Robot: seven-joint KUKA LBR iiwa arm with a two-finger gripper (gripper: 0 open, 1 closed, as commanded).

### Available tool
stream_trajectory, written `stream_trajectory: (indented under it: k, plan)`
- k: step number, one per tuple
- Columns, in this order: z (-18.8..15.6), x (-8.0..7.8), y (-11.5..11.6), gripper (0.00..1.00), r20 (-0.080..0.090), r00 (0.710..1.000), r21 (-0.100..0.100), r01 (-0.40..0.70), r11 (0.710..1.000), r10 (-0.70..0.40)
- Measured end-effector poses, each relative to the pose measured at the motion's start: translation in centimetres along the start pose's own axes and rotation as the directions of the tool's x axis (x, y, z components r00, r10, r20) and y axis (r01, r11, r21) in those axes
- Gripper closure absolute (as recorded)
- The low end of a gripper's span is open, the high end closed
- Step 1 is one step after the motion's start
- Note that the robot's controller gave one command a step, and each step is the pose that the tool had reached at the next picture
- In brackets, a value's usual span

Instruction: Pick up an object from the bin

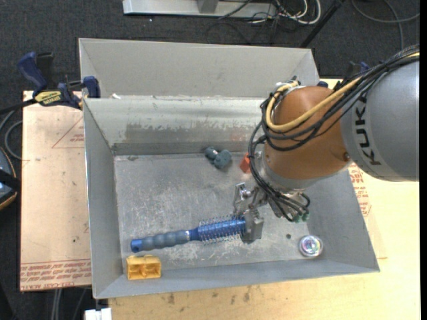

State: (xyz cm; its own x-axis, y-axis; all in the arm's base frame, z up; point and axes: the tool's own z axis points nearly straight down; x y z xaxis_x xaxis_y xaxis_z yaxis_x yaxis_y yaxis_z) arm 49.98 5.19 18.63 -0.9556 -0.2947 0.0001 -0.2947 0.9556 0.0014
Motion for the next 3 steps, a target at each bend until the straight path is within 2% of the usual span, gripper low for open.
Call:
stream_trajectory:
  k: [2,3]
  plan:
    - [0.0,0.0,0.0,1.0,0.0,1.0,0.0,0.0,1.0,0.0]
    - [-5.3,-3.2,-0.4,1.0,0.008,0.997,0.001,-0.077,0.997,0.077]
